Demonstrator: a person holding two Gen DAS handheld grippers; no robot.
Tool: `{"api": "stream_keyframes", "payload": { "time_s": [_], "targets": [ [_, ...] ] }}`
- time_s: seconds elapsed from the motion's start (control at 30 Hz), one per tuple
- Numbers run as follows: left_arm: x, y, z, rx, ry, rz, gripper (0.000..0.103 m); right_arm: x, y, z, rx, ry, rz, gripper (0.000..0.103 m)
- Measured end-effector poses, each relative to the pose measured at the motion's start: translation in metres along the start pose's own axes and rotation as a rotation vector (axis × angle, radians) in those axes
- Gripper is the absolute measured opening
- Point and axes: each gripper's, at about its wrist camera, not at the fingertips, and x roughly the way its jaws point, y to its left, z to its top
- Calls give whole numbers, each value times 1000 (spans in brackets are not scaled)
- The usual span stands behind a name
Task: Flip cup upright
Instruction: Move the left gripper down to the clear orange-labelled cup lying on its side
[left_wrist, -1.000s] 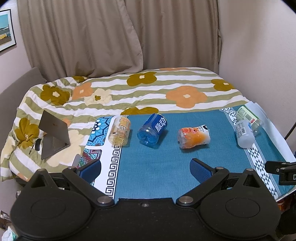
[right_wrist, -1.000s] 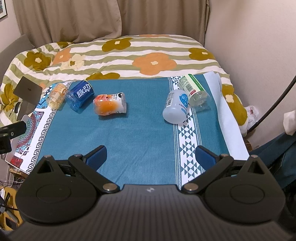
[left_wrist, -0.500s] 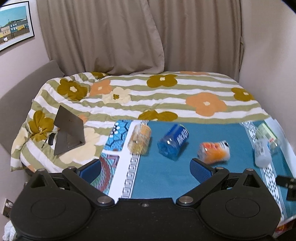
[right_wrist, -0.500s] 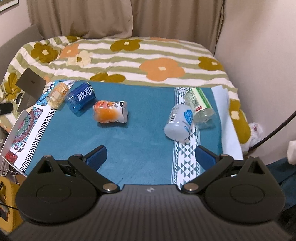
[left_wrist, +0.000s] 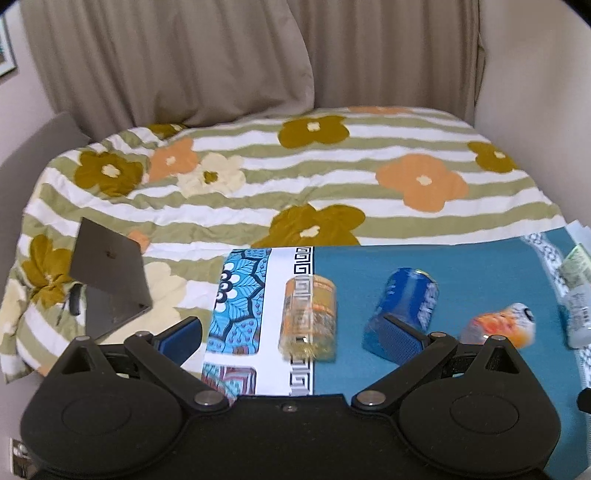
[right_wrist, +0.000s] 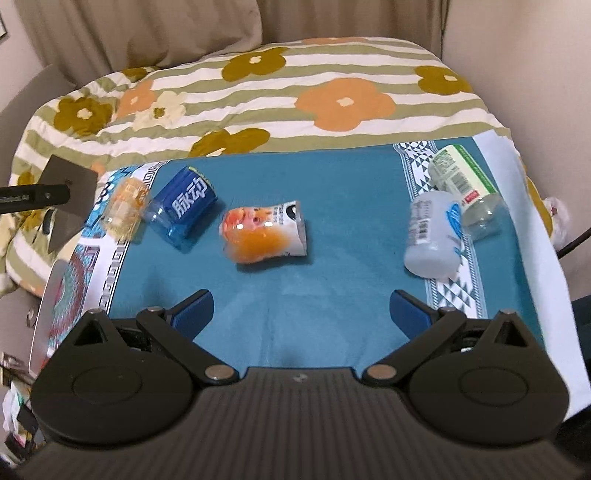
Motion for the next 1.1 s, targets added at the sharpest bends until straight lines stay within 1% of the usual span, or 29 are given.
{"api": "stream_keyframes", "payload": {
  "time_s": [0.13, 0.23, 0.4, 0.5, 0.67, 0.73, 0.77, 0.83, 1.1],
  "targets": [
    [39, 7, 13, 33, 54, -41, 102, 20, 7, 13, 56, 21, -30, 103],
    [66, 10, 18, 55, 96, -69, 101, 34, 14, 17, 72, 46, -70, 103],
    [102, 14, 19, 82, 177, -127, 98, 50, 18, 16, 109, 90, -123, 103],
    [117, 13, 15, 98, 214, -153, 92, 57, 18, 13, 137, 112, -147, 103],
    [131, 13, 12, 111, 248, -188, 89, 65, 22, 8, 161, 139, -175, 103],
    [135, 13, 11, 109, 261, -201, 79, 66, 22, 7, 171, 144, -180, 103],
    [137, 13, 11, 104, 271, -212, 76, 67, 22, 7, 177, 146, -181, 103],
    [139, 13, 11, 89, 280, -239, 65, 67, 21, 6, 186, 150, -180, 103],
    [134, 11, 10, 86, 271, -235, 64, 65, 17, 3, 209, 148, -172, 103]
  ]
}}
